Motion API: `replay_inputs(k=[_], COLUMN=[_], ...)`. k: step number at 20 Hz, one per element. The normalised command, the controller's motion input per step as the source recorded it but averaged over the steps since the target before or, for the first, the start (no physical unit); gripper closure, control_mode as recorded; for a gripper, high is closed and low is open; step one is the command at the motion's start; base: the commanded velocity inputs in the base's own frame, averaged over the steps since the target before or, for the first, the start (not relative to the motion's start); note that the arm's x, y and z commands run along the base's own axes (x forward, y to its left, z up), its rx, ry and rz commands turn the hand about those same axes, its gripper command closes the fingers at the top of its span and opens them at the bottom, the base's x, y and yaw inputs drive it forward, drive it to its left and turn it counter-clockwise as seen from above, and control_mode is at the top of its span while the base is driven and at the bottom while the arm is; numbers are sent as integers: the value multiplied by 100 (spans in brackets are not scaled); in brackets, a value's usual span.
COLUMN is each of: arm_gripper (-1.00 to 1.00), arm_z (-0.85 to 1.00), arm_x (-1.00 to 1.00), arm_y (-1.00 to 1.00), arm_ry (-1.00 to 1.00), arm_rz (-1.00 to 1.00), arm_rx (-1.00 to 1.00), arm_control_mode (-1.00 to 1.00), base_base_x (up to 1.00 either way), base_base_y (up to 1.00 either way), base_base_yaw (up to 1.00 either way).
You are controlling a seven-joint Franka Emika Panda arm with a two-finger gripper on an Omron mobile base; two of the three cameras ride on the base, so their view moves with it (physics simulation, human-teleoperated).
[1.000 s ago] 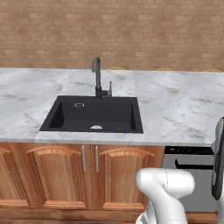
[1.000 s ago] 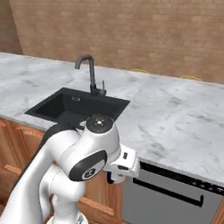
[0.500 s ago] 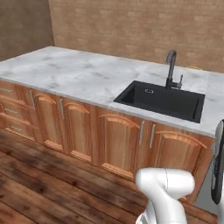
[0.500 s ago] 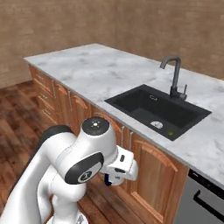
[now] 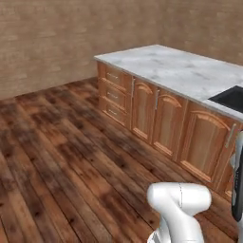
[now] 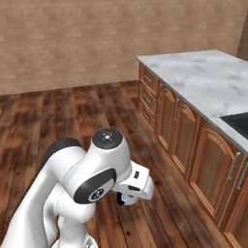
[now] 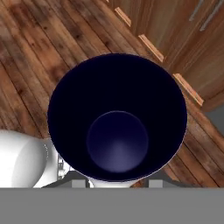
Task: Clear the mugs and bowl far away from the sink.
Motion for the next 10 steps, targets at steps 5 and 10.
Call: replay_inputs(k=[5,10], arm_gripper=[100,100], arm_z=[0,0], arm_x=[0,0], arm_y=[0,0], arm_ry=[0,0], arm_rz=[0,0], arm_rx=[0,0], arm_control_mode=[100,100], base_base_x=[-71,-71], base_base_y=[78,80], base_base_yaw=[69,69])
